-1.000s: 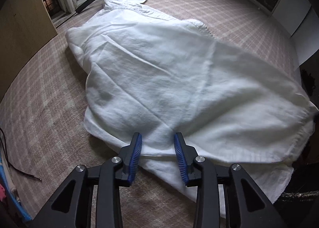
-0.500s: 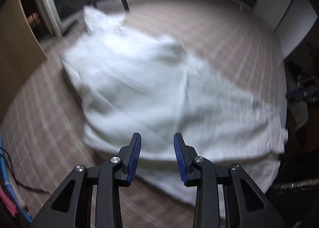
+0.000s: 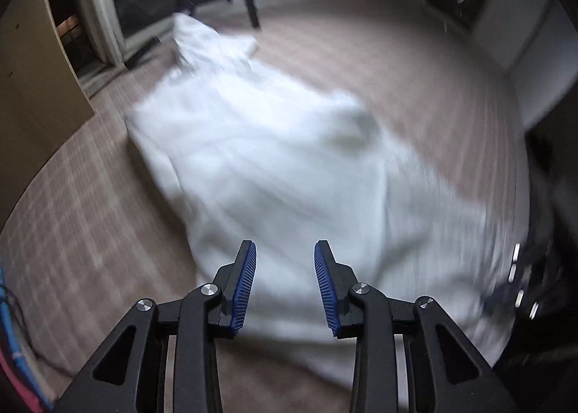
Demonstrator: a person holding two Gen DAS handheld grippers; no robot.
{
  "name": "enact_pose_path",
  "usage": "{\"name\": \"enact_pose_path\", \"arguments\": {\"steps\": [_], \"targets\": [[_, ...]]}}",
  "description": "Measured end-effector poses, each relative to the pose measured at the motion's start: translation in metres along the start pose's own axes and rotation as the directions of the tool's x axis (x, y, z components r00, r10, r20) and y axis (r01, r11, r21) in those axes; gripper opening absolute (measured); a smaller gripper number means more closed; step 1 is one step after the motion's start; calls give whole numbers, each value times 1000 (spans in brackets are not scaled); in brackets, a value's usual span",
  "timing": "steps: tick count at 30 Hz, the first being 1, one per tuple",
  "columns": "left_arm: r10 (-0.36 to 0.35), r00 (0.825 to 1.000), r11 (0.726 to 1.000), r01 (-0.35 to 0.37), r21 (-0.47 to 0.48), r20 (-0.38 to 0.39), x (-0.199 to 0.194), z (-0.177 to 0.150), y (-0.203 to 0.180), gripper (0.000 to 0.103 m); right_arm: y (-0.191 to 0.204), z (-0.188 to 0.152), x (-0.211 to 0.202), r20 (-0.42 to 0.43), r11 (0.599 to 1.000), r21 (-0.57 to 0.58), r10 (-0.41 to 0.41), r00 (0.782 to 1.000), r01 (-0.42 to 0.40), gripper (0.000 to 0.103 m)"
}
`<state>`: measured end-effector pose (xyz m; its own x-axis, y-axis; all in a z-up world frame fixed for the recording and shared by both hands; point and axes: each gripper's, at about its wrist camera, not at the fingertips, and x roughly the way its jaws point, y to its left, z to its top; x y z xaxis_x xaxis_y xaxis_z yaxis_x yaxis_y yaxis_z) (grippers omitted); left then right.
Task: Fold clothes
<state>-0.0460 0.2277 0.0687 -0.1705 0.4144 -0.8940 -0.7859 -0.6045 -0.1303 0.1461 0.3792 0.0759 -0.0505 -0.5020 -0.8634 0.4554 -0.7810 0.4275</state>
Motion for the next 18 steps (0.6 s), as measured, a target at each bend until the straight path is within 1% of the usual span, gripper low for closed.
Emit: {"name": "enact_pose_path", "arguments": {"steps": [2, 4, 5, 7, 8, 10, 11, 13, 14, 16, 17, 18], "targets": [[45, 999, 999, -46, -16, -22, 23, 13, 18, 33, -7, 4, 8, -7, 1000, 15, 18, 1000, -18, 5], [83, 996, 996, -84, -31, -36, 43, 23, 37, 32, -9, 4, 14, -10, 1000, 12, 16, 1000, -16, 4], [86, 996, 995, -87, -38, -29, 48, 23, 47, 29, -12, 4, 19, -8, 1000, 15, 16, 1000, -16, 4], [80, 997, 994, -81, -71, -18, 49, 31, 65, 26, -17, 6, 29, -5, 999, 26, 19, 1000, -19, 4], [74, 997, 993, -74, -91, -13, 48, 36, 73, 19, -18, 6, 29, -6, 999, 29, 21, 1000, -21, 4], [73, 997, 990, -72, -119, 0, 46, 45, 87, 19, -21, 6, 29, -12, 999, 44, 33, 999, -32, 4], [79, 997, 990, -77, -115, 12, 44, 47, 88, 20, -23, 6, 30, -15, 998, 57, 42, 999, -41, 4], [49, 998, 992, -45, -119, 28, 41, 51, 89, 23, -27, 6, 29, -33, 994, 94, 52, 998, -49, 4], [43, 999, 993, -40, -108, 29, 42, 52, 86, 29, -29, 9, 31, -39, 994, 105, 47, 998, -43, 4], [90, 996, 994, -90, -56, -10, 50, 52, 78, 27, -28, 15, 25, -8, 994, 100, 35, 999, -34, 6], [102, 994, 994, -103, -46, -23, 53, 53, 75, 27, -32, 16, 18, 10, 994, 104, 29, 1000, -30, 8], [106, 994, 993, -107, -44, -27, 51, 52, 73, 27, -38, 16, 12, 22, 994, 112, 17, 1000, -20, 8]]}}
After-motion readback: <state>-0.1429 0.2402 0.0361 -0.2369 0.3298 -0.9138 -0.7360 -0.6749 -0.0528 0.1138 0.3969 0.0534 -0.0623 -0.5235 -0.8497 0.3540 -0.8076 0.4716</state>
